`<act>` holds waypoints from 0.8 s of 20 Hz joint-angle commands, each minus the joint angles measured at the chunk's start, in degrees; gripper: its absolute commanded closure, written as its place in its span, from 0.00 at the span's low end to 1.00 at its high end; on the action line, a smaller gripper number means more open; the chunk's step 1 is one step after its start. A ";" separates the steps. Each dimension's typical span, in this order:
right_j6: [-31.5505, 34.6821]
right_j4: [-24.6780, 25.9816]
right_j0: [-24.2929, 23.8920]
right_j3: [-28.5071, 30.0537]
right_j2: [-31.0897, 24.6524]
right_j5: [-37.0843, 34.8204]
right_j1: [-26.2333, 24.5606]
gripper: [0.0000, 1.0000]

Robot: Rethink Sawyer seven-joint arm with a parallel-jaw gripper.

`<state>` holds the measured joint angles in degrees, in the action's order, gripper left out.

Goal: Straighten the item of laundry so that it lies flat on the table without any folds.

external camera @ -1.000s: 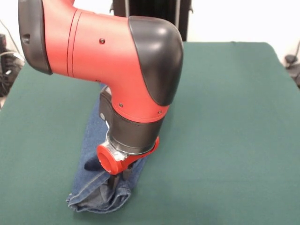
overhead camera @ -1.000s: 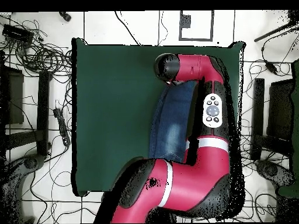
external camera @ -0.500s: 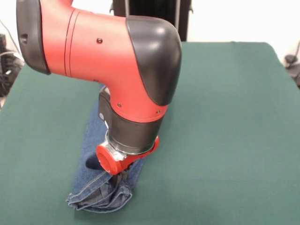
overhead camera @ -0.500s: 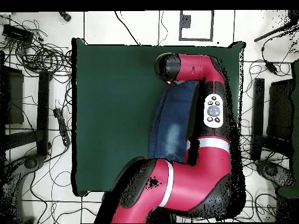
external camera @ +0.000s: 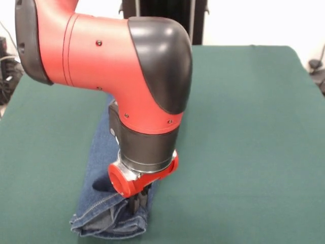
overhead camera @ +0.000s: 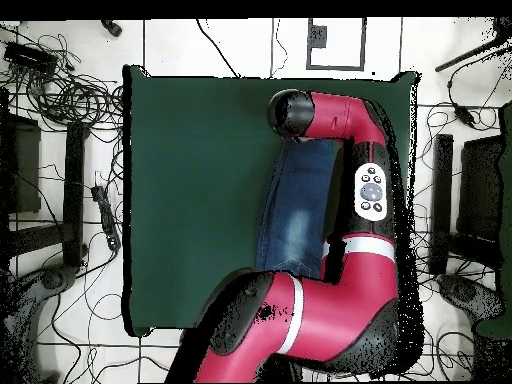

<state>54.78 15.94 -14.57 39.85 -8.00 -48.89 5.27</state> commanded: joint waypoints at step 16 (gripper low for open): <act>9.95 -6.86 -3.15 14.69 -9.27 23.07 2.73 0.00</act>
<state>54.78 10.89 -18.11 47.26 -10.37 -33.79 6.49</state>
